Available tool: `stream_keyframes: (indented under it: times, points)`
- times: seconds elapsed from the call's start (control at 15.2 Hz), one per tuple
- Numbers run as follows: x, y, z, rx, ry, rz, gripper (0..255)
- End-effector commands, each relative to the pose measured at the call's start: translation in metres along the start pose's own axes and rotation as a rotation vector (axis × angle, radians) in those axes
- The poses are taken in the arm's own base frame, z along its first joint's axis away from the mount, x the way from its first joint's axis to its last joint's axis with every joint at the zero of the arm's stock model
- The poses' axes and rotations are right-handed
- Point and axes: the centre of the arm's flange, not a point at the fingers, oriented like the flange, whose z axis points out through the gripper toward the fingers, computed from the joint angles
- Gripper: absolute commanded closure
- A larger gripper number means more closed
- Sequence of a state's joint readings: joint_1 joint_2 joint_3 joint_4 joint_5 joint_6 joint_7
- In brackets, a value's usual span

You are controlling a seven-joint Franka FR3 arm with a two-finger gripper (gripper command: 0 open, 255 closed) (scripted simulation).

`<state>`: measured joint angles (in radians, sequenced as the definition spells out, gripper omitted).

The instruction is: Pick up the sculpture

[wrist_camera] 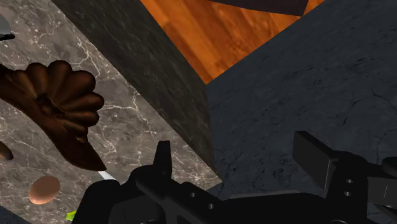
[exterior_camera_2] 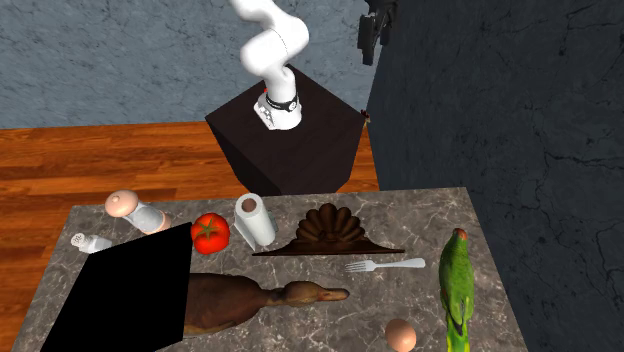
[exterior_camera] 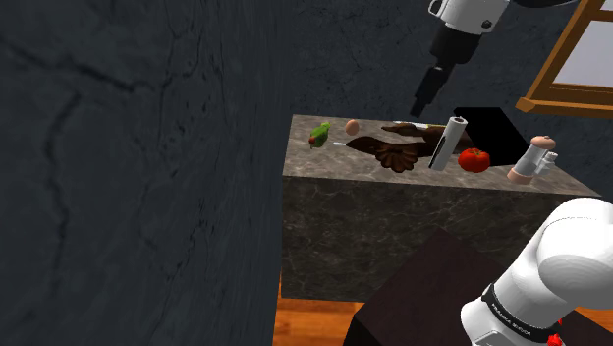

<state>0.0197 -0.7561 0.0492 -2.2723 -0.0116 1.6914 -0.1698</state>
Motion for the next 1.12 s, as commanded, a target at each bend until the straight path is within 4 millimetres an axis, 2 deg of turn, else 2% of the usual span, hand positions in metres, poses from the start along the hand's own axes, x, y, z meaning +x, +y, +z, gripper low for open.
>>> stream_keyframes:
  times: [0.0,0.53,1.06]
  points:
    - [0.000,0.000,0.000,0.000,0.000,0.000,0]
    - [-0.007,0.102,0.055,0.076,-0.010,-0.125,0]
    - [-0.001,0.199,0.117,0.152,-0.020,-0.251,0]
